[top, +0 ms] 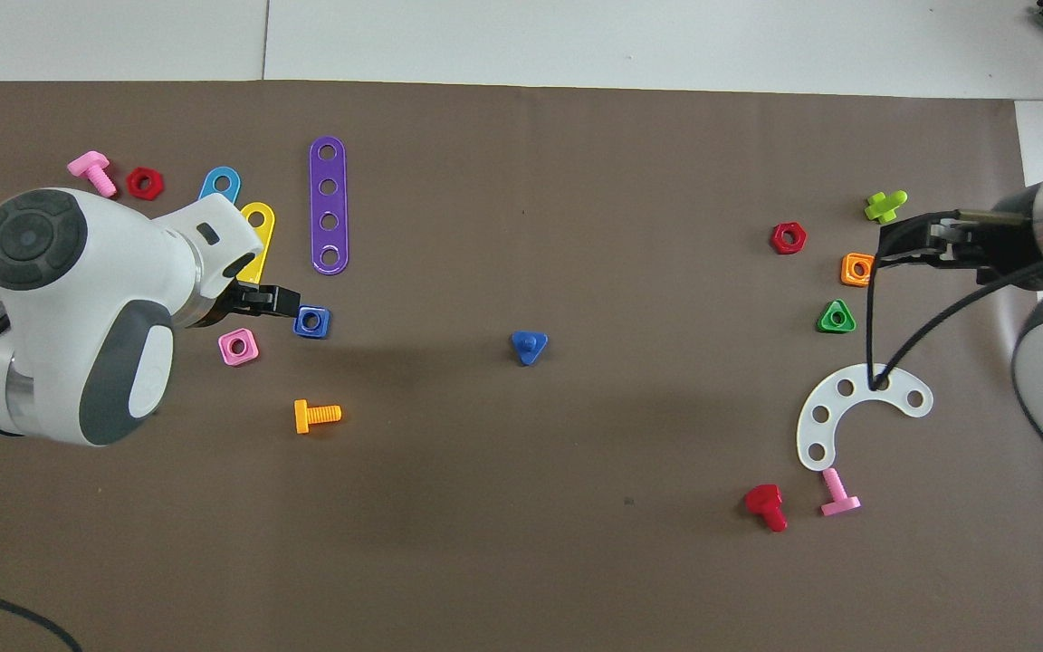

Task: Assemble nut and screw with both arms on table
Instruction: 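Grasp the dark blue square nut with the left gripper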

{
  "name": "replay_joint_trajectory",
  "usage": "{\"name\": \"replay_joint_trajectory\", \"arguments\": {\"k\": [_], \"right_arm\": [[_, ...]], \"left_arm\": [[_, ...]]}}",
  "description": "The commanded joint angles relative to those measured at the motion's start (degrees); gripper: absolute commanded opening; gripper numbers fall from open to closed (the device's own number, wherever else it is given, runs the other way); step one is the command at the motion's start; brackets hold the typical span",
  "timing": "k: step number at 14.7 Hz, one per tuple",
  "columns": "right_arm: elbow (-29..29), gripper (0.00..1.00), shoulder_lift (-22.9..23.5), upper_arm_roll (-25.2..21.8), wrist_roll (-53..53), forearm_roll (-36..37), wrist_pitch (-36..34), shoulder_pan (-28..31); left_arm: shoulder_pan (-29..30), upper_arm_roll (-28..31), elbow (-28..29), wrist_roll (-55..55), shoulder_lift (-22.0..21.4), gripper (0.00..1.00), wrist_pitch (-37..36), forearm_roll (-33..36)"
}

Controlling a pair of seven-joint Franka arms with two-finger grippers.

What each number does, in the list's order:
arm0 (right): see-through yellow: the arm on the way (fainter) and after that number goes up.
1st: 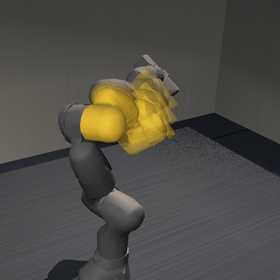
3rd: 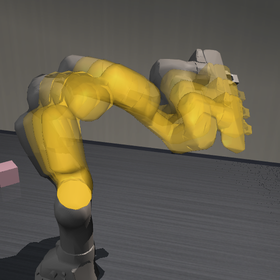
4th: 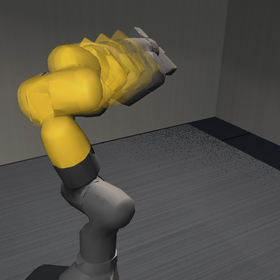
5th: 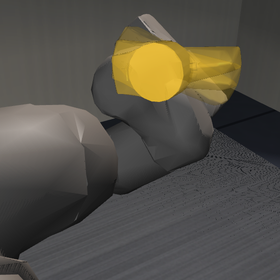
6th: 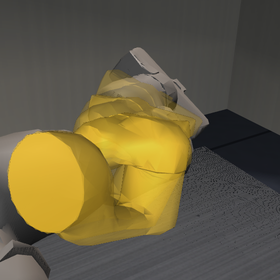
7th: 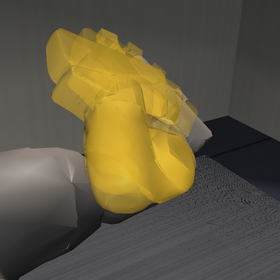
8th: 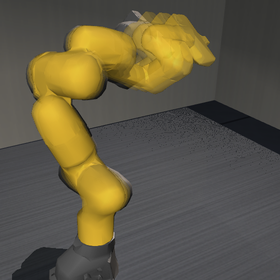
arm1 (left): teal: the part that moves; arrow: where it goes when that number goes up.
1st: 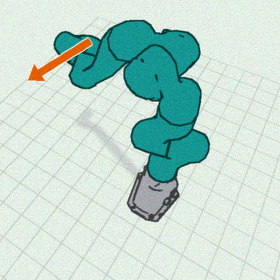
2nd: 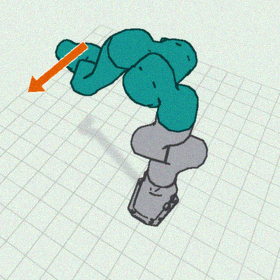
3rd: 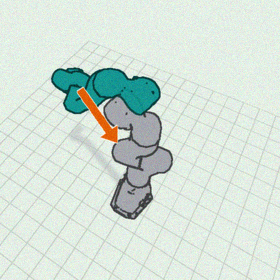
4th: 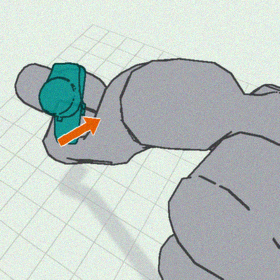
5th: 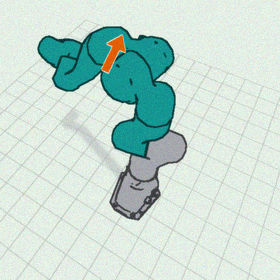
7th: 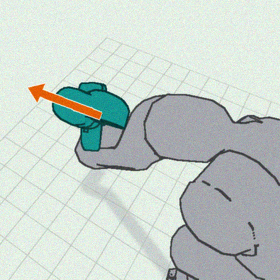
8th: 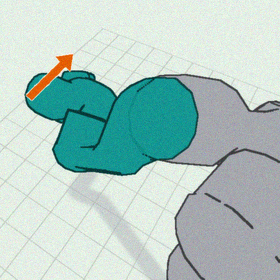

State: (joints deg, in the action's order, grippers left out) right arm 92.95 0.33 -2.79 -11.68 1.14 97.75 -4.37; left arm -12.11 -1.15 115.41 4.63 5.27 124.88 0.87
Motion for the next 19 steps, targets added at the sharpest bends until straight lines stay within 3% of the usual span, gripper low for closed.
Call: {"name": "replay_joint_trajectory", "arguments": {"k": [1,4,8,14,19], "right_arm": [[-4.79,1.00,-1.20,0.68,2.36,-0.35,-6.67,3.22],[-5.77,1.00,-1.73,0.25,3.94,-0.87,-10.37,4.89],[-3.22,1.00,-2.70,0.68,3.51,-2.20,-9.16,4.72],[-2.60,1.00,-2.70,0.86,3.60,0.53,-8.80,3.23],[-2.43,1.00,-2.79,0.95,3.51,0.35,-9.24,3.14]], "left_arm": [[-2.47,0.80,1.31,2.75,2.54,1.00,5.44,-0.52],[-2.75,0.80,1.31,3.72,6.32,1.00,9.31,-0.52],[-3.71,0.89,1.31,3.90,10.37,1.00,13.10,-0.52],[-3.63,0.80,4.82,4.07,10.55,0.96,17.05,-0.52],[-3.45,0.80,5.44,4.25,10.38,0.73,16.79,-0.52]]}}
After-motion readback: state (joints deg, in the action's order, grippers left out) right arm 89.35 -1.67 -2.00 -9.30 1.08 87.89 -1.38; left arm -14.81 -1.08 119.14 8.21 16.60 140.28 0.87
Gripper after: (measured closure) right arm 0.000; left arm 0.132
